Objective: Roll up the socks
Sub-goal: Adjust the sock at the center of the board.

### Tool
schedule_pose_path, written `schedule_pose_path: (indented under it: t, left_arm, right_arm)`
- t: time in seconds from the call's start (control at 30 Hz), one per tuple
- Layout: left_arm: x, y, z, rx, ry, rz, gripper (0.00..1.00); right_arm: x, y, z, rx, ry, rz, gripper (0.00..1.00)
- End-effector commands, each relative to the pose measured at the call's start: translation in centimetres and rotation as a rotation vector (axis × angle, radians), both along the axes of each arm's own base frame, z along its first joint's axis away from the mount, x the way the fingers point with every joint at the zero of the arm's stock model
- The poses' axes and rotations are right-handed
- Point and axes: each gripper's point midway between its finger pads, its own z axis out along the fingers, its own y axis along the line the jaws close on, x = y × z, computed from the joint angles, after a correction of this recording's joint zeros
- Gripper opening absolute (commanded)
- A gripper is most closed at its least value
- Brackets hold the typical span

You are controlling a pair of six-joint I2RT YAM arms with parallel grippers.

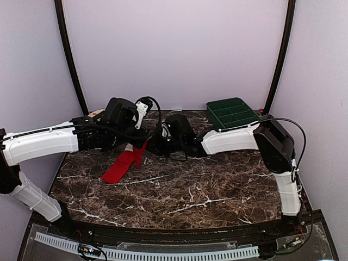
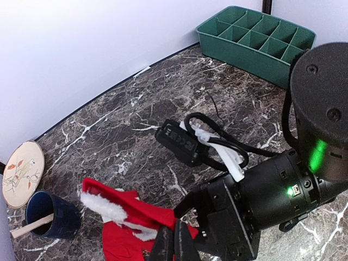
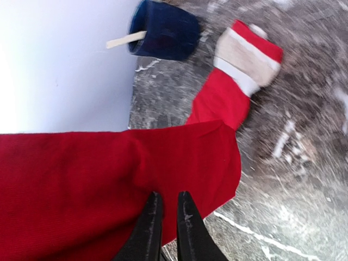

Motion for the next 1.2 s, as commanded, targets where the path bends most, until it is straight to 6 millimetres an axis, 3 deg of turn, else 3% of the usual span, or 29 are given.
schedule_pose_path:
  t: [0.0, 0.17, 0.3, 0.57, 0.9, 0.93, 1.07, 1.17]
  left_arm:
    - [-1.0, -1.4, -0.7, -0.055, 0.014, -0.069, 0.0]
    - [-1.7, -3.3, -3.8, -0.058, 0.068, -0.121, 0.0]
    - [-2.0, -5.1, -5.7, -0.052, 0.099, -0.161, 0.0]
    - [-3.0, -9.7, -7.3, -0.05, 0.126, -0.267, 0.0]
    - [-5.5, -14.7, -9.3, -0.063, 0.196, -0.383, 0.0]
    - [-5.8, -15.1, -9.6, -0.065, 0.212, -0.396, 0.02]
    - [-7.1, -16.1, -11.5, -0.053, 0.284, -0.419, 0.47]
    - [-7.8, -16.1, -12.0, -0.066, 0.31, -0.418, 0.6]
  right_arm:
    - [-1.2, -2.0, -2.2, -0.02, 0.034, -0.04, 0.15]
    - [-2.4, -6.3, -5.3, -0.107, 0.064, -0.117, 0.35]
    - [-3.6, -10.1, -7.3, -0.182, 0.082, -0.184, 0.43]
    - [-4.7, -17.5, -7.2, -0.312, 0.029, -0.358, 0.48]
    - [-5.9, -23.4, -8.5, -0.473, 0.026, -0.478, 0.48]
    - [-6.0, -23.9, -7.8, -0.468, 0.02, -0.493, 0.48]
    - [-6.5, -25.6, -7.8, -0.497, 0.02, -0.53, 0.48]
    - [-6.9, -26.9, -8.0, -0.509, 0.025, -0.556, 0.48]
